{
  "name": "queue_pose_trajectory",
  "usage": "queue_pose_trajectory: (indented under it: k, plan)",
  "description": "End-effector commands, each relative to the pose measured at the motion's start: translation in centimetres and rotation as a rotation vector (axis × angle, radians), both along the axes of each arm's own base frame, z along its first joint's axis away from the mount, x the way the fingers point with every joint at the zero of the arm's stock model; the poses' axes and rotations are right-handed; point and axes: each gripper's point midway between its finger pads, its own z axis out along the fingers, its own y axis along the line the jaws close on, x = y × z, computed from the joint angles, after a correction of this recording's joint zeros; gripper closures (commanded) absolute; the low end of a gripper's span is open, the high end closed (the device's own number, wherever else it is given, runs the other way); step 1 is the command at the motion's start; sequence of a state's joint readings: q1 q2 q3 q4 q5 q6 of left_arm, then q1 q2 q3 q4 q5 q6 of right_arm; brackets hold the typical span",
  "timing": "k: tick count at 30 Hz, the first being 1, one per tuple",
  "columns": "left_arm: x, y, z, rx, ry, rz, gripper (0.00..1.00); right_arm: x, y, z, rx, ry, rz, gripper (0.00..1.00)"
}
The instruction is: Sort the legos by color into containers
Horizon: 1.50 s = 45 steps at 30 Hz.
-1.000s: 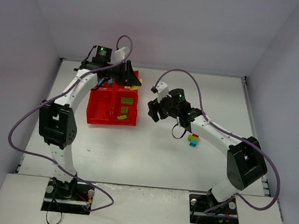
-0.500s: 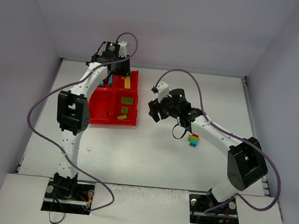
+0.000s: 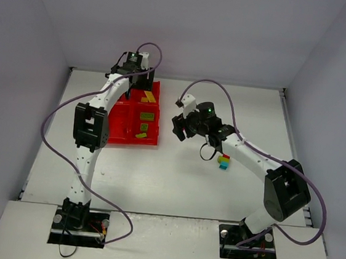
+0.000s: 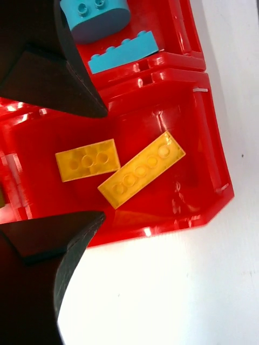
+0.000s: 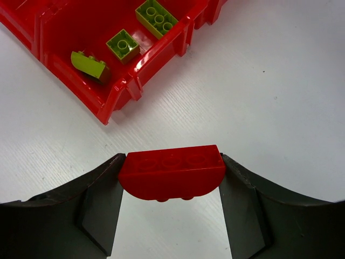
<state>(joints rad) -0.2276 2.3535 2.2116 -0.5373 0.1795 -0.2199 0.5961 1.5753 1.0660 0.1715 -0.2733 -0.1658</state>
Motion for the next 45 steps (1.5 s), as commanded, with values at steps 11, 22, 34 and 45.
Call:
queue_pose_trajectory:
  k: [11, 22, 34, 45]
  plan:
    - [-12.9, -9.3, 15.3, -0.495, -0.028, -0.445, 0.34, 3.0, 1.9, 8.7, 0.094, -0.221, 0.046, 1.00]
    - [-19.9, -14.5, 14.5, -0.564, 0.086, -0.686, 0.34, 3.1, 2.2, 10.0, 0.100, -0.251, 0.063, 0.99]
    - [-21.0, -15.8, 13.2, -0.567, 0.137, -0.727, 0.41, 2.8, 1.9, 9.9, 0.099, -0.251, 0.058, 0.99]
    - [-21.4, -16.1, 11.3, -0.532, 0.176, -0.728, 0.75, 2.6, 2.0, 9.7, 0.102, -0.242, 0.061, 0.99]
